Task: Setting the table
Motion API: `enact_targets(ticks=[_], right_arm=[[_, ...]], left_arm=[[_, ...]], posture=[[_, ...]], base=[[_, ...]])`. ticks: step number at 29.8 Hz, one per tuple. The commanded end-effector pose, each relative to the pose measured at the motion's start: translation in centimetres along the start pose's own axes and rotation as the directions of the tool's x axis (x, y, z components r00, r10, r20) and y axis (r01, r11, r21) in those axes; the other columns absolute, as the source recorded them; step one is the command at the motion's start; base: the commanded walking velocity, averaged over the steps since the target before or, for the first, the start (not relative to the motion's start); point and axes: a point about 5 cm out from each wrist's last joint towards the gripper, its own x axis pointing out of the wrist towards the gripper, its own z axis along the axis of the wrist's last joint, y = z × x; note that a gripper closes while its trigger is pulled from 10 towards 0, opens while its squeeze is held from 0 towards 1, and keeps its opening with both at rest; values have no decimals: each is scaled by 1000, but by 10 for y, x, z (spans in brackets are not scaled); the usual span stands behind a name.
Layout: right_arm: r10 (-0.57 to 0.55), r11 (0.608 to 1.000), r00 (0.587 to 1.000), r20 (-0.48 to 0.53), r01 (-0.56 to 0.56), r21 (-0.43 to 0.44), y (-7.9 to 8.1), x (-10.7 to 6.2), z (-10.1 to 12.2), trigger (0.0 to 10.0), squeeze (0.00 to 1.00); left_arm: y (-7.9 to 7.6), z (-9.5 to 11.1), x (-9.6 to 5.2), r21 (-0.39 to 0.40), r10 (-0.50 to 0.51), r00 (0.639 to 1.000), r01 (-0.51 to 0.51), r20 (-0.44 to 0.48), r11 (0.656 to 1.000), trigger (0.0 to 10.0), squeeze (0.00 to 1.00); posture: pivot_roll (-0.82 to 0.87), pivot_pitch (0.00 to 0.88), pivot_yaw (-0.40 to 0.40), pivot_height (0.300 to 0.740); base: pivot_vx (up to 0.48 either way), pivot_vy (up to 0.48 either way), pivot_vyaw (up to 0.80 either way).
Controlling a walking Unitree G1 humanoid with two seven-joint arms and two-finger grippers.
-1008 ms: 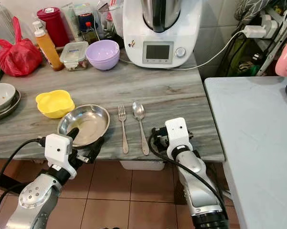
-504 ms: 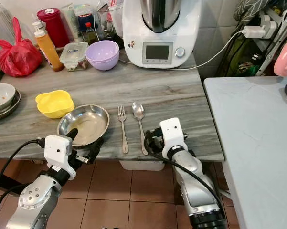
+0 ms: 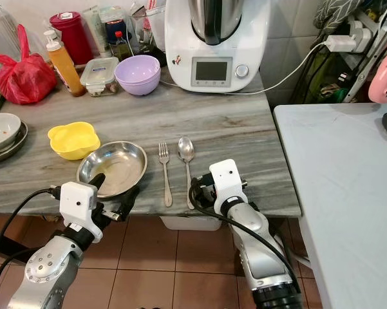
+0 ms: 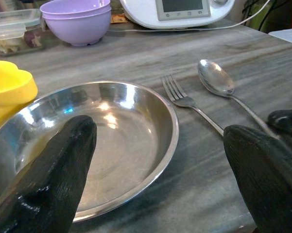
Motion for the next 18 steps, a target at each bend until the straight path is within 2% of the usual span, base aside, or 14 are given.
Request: enact_targets(ticks=[1,8,18], right_arm=[[45,999,999,-13,-45,3,10,3,-1,10000,996],[58,998,998,-13,-58,2,14,4,-1,10000,1000],[2,998,1000,26,0,-59,-1,-2,2,10000,1000]], left_arm=[[2,-4,-3,13,1,1000,-1,-23,1000,10000,0],[3,-3,-4,16,4,1000,-3,-23,1000,10000,0],[4,-1,-3,17,9,1000,-8,-12,1000,10000,0]], posture=[[-64,113,93,740],[-53,110,94,740],[-54,106,92,740]], base=[[0,0,0],[0,0,0],[0,0,0]])
